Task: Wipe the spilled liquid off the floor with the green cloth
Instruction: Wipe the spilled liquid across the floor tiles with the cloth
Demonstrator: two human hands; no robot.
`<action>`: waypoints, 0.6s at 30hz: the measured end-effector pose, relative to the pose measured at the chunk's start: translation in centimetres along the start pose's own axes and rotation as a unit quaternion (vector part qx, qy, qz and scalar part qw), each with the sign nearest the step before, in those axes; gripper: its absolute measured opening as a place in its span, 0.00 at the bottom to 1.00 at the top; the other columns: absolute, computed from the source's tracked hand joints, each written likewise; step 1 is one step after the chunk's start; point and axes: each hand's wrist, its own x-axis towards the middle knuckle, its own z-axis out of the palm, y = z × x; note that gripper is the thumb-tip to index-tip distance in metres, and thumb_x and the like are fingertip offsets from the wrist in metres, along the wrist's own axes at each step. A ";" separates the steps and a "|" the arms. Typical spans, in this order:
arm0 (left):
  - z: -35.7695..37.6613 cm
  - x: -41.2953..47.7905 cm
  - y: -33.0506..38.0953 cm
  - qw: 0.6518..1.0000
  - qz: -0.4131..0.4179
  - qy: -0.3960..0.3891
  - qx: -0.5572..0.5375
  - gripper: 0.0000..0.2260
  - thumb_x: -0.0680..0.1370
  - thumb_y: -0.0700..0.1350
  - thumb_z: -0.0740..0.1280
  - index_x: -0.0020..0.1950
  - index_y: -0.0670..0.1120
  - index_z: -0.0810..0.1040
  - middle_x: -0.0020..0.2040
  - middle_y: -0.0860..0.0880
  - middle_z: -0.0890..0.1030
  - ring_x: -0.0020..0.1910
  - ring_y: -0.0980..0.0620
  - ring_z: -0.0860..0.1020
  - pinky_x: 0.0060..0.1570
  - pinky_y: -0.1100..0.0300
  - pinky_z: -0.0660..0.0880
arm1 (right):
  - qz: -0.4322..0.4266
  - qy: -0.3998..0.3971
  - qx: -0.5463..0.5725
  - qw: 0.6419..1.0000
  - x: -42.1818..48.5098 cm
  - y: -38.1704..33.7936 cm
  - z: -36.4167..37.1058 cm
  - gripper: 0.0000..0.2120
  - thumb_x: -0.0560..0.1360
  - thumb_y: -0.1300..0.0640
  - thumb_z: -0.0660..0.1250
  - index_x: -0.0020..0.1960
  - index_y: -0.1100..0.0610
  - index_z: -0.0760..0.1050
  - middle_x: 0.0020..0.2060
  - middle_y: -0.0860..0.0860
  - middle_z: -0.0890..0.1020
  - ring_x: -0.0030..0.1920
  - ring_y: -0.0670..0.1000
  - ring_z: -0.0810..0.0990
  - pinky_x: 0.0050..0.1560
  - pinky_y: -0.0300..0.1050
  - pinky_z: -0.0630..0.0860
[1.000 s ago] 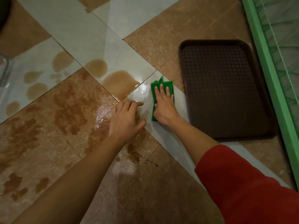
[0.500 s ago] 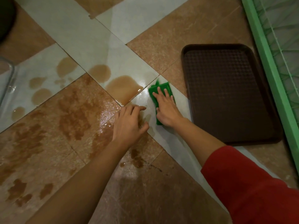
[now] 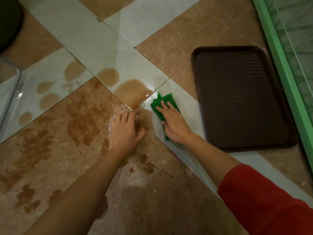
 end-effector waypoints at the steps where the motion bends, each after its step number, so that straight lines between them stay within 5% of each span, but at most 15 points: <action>1: 0.0 -0.1 -0.1 1.000 -0.003 0.000 0.004 0.23 0.72 0.50 0.67 0.65 0.46 0.70 0.55 0.46 0.75 0.54 0.45 0.70 0.52 0.51 0.66 | -0.022 -0.005 0.005 1.000 -0.9 -0.3 0.5 0.27 0.79 0.61 0.57 0.76 0.53 0.54 0.77 0.50 0.51 0.76 0.51 0.46 0.74 0.47 0.42; 5: -0.1 -0.7 -0.5 1.000 -0.003 -0.010 0.017 0.25 0.72 0.51 0.67 0.67 0.47 0.68 0.57 0.47 0.75 0.56 0.45 0.70 0.54 0.51 0.65 | -0.045 -0.027 -0.005 0.999 -2.1 0.3 0.7 0.25 0.80 0.56 0.57 0.76 0.50 0.55 0.77 0.47 0.52 0.76 0.48 0.46 0.73 0.46 0.45; 11: -0.1 -0.8 -0.9 1.000 -0.002 -0.007 0.021 0.26 0.71 0.51 0.68 0.67 0.47 0.69 0.61 0.47 0.75 0.61 0.45 0.70 0.55 0.51 0.67 | 0.039 0.011 -0.033 0.999 -0.1 -1.6 1.9 0.25 0.82 0.51 0.50 0.77 0.51 0.49 0.77 0.49 0.48 0.76 0.51 0.42 0.75 0.48 0.43; 18: 0.2 -0.6 -0.3 1.000 0.006 -0.007 0.006 0.26 0.71 0.50 0.69 0.67 0.47 0.70 0.63 0.47 0.74 0.63 0.46 0.69 0.59 0.51 0.64 | -0.029 -0.006 -0.036 0.999 -2.5 -0.8 2.6 0.23 0.82 0.52 0.50 0.76 0.49 0.53 0.77 0.47 0.51 0.76 0.49 0.45 0.74 0.49 0.46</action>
